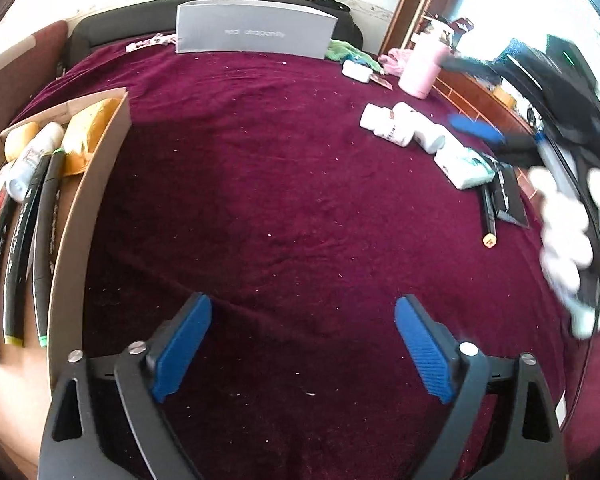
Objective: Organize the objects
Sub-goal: 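Reach and grasp the green-labelled white medicine bottle with the right tool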
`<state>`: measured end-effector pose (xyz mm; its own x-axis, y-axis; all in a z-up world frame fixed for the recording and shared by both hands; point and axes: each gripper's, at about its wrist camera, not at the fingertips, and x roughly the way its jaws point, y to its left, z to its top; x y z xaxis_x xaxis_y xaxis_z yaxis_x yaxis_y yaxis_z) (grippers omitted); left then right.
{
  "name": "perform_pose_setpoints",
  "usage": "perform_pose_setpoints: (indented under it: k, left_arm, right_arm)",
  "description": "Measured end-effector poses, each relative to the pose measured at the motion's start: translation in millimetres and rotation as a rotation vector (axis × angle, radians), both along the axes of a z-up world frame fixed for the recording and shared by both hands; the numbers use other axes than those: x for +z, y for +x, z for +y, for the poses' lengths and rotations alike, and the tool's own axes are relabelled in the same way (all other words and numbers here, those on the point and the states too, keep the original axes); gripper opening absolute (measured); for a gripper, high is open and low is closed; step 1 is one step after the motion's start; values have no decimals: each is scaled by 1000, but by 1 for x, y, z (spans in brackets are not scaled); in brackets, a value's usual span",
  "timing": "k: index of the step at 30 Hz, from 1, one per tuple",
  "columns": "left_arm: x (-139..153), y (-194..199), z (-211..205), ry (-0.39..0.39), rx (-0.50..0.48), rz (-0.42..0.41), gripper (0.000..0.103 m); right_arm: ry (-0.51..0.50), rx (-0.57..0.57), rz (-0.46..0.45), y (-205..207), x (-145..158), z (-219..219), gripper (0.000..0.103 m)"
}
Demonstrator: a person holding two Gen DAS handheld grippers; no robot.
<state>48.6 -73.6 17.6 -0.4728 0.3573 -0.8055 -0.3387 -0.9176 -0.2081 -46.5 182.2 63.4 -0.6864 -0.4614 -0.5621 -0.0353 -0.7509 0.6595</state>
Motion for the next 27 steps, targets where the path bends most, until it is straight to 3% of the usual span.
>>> perform_pose_setpoints:
  k: [5, 10, 11, 14, 15, 17, 21, 23, 27]
  left_arm:
    - [-1, -1, 4, -9, -14, -4, 98]
    - [0, -1, 0, 24, -12, -8, 98]
    - [0, -2, 0, 25, -13, -8, 99]
    - [-1, -2, 0, 27, -17, -9, 101]
    - [-1, -2, 0, 29, -18, -10, 101]
    - [-1, -2, 0, 30, -18, -10, 101]
    - [-1, -2, 0, 37, -16, -10, 101]
    - [-1, -3, 1, 36, -16, -10, 101]
    - [-1, -3, 0, 35, -17, -10, 101]
  right_arm:
    - [41, 66, -48, -57, -4, -18, 75]
    - [118, 139, -171, -95, -26, -36, 76]
    - [98, 192, -194, -94, -30, -41, 76]
    - [-105, 415, -206, -72, -33, -56, 76]
    - [-108, 441, -186, -63, -28, -57, 76]
    - [-38, 400, -139, -45, -14, -50, 76]
    - [157, 169, -59, -27, 14, -14, 77]
    - [242, 92, -77, -31, 17, 0, 78]
    - [328, 50, -149, -44, 2, 5, 77]
